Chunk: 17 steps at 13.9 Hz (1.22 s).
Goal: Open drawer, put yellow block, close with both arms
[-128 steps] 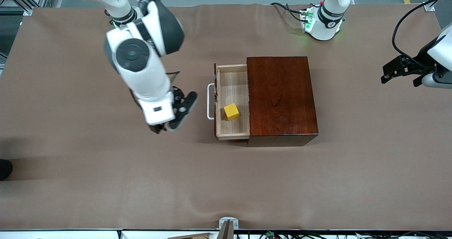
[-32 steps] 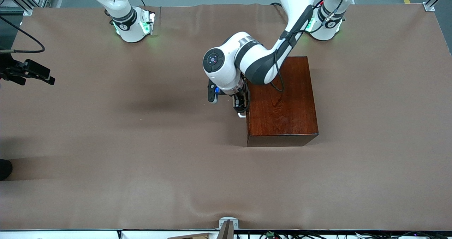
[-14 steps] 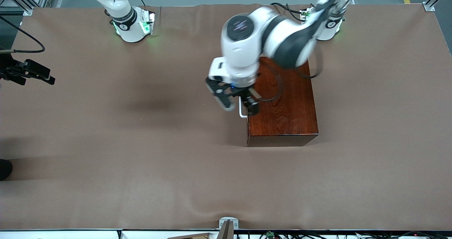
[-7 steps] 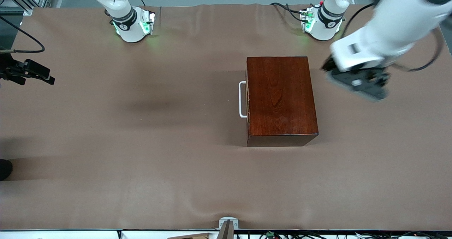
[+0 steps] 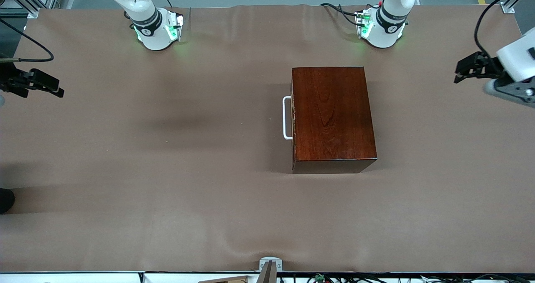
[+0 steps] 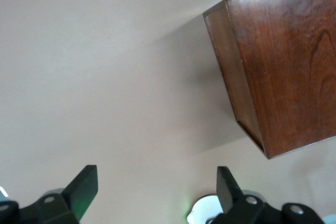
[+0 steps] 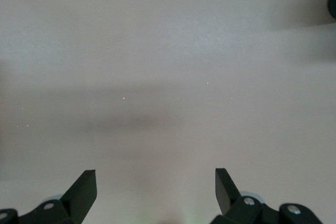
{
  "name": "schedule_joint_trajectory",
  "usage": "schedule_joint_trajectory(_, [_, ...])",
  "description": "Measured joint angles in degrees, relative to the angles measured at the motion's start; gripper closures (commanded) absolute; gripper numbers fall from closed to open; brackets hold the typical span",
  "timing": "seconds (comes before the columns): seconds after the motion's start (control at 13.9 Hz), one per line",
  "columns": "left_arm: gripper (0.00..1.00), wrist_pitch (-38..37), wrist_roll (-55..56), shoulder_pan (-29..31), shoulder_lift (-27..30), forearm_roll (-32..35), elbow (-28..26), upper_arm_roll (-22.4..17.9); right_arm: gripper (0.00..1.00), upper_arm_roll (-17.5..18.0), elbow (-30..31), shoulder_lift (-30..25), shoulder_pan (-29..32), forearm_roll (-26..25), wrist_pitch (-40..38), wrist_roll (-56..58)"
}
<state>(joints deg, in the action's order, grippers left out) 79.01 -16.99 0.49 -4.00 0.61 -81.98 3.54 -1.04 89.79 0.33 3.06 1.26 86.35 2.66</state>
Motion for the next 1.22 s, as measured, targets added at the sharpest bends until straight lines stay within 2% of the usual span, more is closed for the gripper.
schedule_joint_trajectory(0.22, [0.0,8.7,5.3,0.2,5.9,-0.3,-9.3,0.3,0.0,0.0,0.0,0.0,0.0,0.0,0.0,0.0])
schedule_joint_trajectory(0.36, [0.0,12.0,11.0,0.2,8.4,-0.3,-12.4,0.7,0.0,0.1,0.0,0.0,0.0,0.0,0.0,0.0])
schedule_joint_trajectory(0.79, [0.0,14.3,15.8,0.2,8.3,-3.7,-13.0,0.0,0.0,0.2,0.0,0.0,0.0,0.0,0.0,0.0])
schedule_joint_trajectory(1.08, [0.0,14.6,15.8,-3.7,7.7,-5.4,-12.8,-5.7,0.0,0.2,0.0,0.0,0.0,0.0,0.0,0.0])
schedule_joint_trajectory(1.22, [0.0,14.6,15.7,-4.0,7.7,-5.4,-12.7,-6.4,0.0,0.2,0.0,0.0,0.0,0.0,0.0,0.0])
